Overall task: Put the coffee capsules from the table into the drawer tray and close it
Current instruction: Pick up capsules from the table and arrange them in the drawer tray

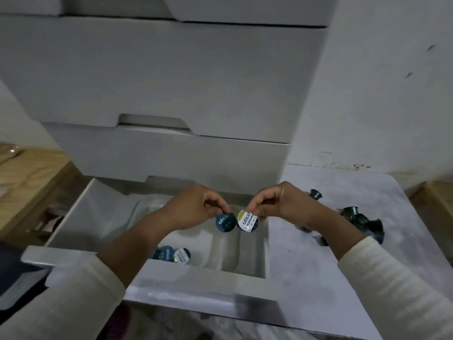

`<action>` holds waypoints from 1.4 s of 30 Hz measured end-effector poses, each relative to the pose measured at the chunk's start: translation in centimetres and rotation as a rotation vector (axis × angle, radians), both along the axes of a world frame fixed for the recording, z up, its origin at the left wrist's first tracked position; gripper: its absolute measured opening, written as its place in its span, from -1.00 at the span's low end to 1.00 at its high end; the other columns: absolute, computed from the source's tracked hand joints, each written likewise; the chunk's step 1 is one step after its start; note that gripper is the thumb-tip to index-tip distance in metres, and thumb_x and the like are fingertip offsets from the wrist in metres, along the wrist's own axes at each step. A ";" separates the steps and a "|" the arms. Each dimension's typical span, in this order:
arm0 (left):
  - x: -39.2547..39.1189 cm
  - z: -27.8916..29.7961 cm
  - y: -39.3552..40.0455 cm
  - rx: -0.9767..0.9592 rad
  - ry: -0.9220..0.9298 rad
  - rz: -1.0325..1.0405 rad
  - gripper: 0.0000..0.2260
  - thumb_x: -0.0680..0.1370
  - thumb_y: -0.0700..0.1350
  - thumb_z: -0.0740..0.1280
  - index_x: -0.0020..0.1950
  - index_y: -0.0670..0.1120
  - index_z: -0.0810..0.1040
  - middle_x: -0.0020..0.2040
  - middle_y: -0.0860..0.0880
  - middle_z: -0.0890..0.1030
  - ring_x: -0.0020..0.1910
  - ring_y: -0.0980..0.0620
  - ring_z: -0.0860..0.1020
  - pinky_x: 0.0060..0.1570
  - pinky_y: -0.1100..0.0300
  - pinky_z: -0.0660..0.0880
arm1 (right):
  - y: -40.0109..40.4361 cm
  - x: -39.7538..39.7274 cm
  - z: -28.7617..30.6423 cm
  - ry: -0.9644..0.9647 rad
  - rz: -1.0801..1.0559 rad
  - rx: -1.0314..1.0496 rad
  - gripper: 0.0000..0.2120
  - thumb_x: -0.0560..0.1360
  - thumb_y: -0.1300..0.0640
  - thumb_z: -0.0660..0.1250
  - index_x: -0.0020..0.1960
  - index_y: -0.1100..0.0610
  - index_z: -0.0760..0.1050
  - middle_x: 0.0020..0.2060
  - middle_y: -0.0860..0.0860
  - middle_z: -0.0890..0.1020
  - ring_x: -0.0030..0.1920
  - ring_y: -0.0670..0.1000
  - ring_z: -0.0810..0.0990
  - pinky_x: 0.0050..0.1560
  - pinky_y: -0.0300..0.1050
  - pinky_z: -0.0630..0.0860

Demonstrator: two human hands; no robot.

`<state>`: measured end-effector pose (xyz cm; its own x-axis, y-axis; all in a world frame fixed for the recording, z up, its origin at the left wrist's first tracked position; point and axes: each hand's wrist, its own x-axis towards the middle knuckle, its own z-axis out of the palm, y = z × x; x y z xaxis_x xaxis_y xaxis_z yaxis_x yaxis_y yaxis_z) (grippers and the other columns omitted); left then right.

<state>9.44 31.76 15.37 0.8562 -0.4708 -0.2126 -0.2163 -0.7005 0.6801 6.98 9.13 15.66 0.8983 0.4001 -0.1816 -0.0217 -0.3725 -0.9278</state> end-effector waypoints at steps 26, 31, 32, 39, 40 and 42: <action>4.3 -11.0 7.3 0.140 0.246 -0.373 -0.86 0.46 -0.22 0.39 -0.02 -0.05 0.66 0.01 0.00 0.68 0.04 0.08 0.60 0.16 0.17 0.51 | 12.5 2.4 -8.4 0.108 0.138 -0.652 -0.85 0.40 0.31 0.36 -0.10 0.14 0.66 -0.20 0.00 0.64 -0.27 -0.21 0.51 -0.20 -0.45 0.40; 4.1 -11.5 7.2 0.199 0.234 -0.417 -0.84 0.46 -0.21 0.39 0.02 -0.07 0.65 0.03 -0.02 0.67 0.04 0.06 0.60 0.12 0.20 0.52 | 13.0 2.4 -9.0 0.095 0.157 -0.702 -0.84 0.39 0.30 0.38 -0.11 0.11 0.66 -0.12 0.04 0.70 -0.21 -0.14 0.57 -0.15 -0.37 0.43; 4.0 -11.5 7.3 0.210 0.227 -0.420 -0.83 0.46 -0.21 0.38 0.03 -0.06 0.64 0.04 -0.02 0.67 0.04 0.06 0.60 0.11 0.20 0.52 | 13.2 2.4 -9.0 0.093 0.163 -0.713 -0.85 0.39 0.30 0.37 -0.11 0.11 0.66 -0.12 0.04 0.70 -0.18 -0.11 0.58 -0.14 -0.36 0.43; 3.9 -11.4 7.1 0.259 0.199 -0.395 -0.80 0.44 -0.17 0.41 0.06 -0.07 0.61 0.06 -0.04 0.64 0.05 0.03 0.58 0.10 0.15 0.53 | 13.7 2.0 -9.8 0.072 0.201 -0.778 -0.90 0.39 0.28 0.39 -0.11 0.15 0.59 -0.10 0.07 0.66 -0.16 -0.06 0.52 -0.19 -0.31 0.42; 3.9 -11.4 7.1 0.270 0.183 -0.389 -0.79 0.44 -0.16 0.42 0.06 -0.08 0.60 0.07 -0.04 0.64 0.05 0.03 0.58 0.06 0.18 0.52 | 13.7 2.0 -9.9 0.065 0.190 -0.782 -0.89 0.39 0.27 0.40 -0.10 0.15 0.58 -0.08 0.07 0.65 -0.12 -0.01 0.55 -0.13 -0.22 0.47; 3.7 -11.3 7.1 0.296 0.148 -0.389 -0.77 0.43 -0.13 0.43 0.07 -0.09 0.59 0.06 -0.05 0.63 -0.02 0.05 0.55 -0.05 0.24 0.47 | 13.8 1.8 -9.9 0.047 0.181 -0.785 -0.87 0.40 0.24 0.39 -0.05 0.16 0.56 -0.04 0.10 0.64 -0.04 0.07 0.58 0.00 -0.07 0.54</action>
<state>13.14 38.82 4.12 0.5799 -0.6504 -0.4906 -0.4160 -0.7542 0.5081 8.75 22.92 5.75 0.8163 0.2786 -0.5059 0.0693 -0.9169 -0.3932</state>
